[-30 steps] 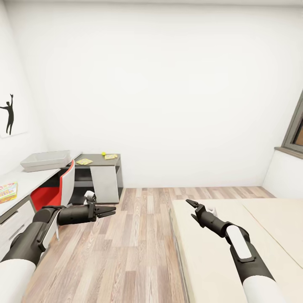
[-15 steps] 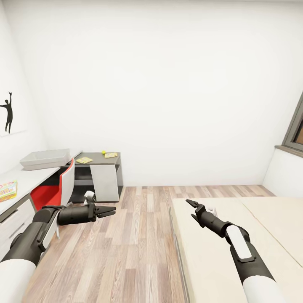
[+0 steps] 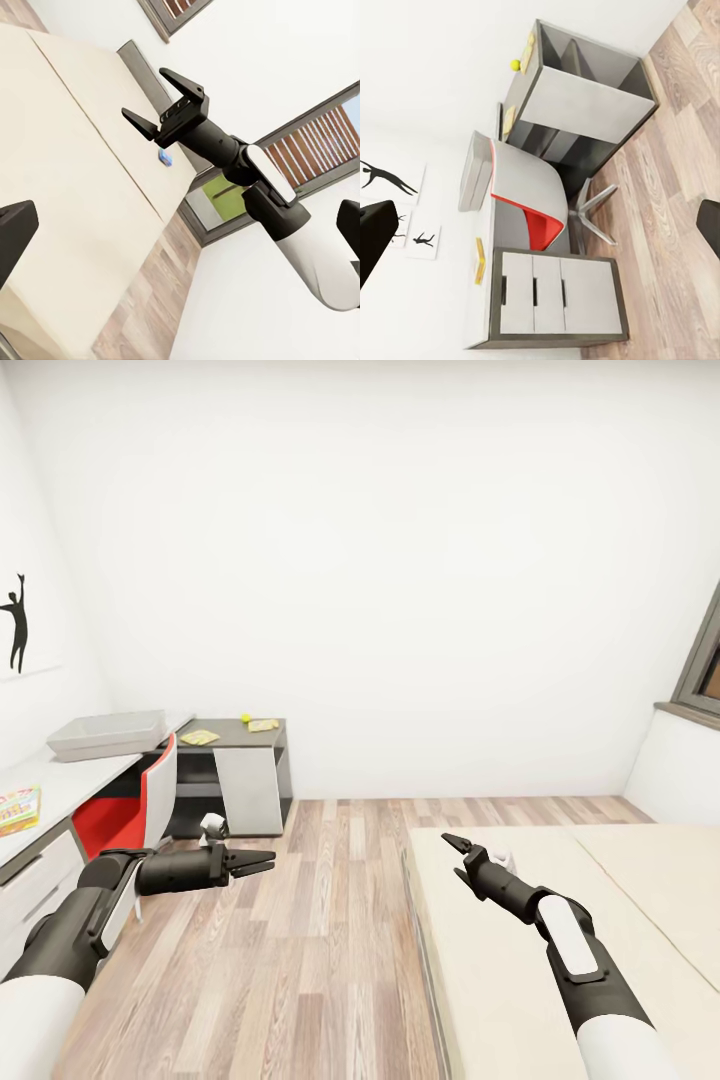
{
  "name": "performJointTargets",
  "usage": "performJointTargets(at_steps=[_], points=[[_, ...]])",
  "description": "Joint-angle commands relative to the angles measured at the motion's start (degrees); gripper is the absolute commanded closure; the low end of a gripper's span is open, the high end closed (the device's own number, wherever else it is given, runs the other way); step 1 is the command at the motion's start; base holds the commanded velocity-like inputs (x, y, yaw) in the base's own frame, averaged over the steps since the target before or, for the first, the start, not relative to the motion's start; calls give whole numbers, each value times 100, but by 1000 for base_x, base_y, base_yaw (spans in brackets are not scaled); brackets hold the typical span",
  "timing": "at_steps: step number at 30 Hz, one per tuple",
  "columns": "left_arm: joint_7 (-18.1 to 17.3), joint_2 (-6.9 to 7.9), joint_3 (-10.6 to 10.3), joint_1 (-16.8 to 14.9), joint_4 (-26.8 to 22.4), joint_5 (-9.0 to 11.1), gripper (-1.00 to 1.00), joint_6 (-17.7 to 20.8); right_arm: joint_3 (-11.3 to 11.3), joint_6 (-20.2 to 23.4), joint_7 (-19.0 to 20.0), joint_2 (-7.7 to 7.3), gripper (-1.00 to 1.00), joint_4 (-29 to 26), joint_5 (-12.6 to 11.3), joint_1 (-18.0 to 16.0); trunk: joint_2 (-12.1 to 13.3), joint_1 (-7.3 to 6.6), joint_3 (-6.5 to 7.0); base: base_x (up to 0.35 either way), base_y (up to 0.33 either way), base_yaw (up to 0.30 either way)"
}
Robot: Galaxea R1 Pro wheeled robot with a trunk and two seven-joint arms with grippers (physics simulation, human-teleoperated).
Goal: Put all the toys in the child's room - the three board games (two on the bed and one on the table), the two jigsaw puzzles on the table, and the tennis ball on the table - inside the toy box on the table in the child's room.
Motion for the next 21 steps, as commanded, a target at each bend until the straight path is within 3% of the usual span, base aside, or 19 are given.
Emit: performJointTargets(at_steps=[1, 21], points=[[-12, 1, -1, -2, 1, 10, -100, 60, -15, 32, 23, 2, -100, 2, 11, -3, -4, 2, -5, 0, 0, 0], [-11, 1, -1, -3, 1, 10, -100, 60, -38, -133, 23, -2, -100, 16, 22, -3, -4, 2, -16, 0, 0, 0]])
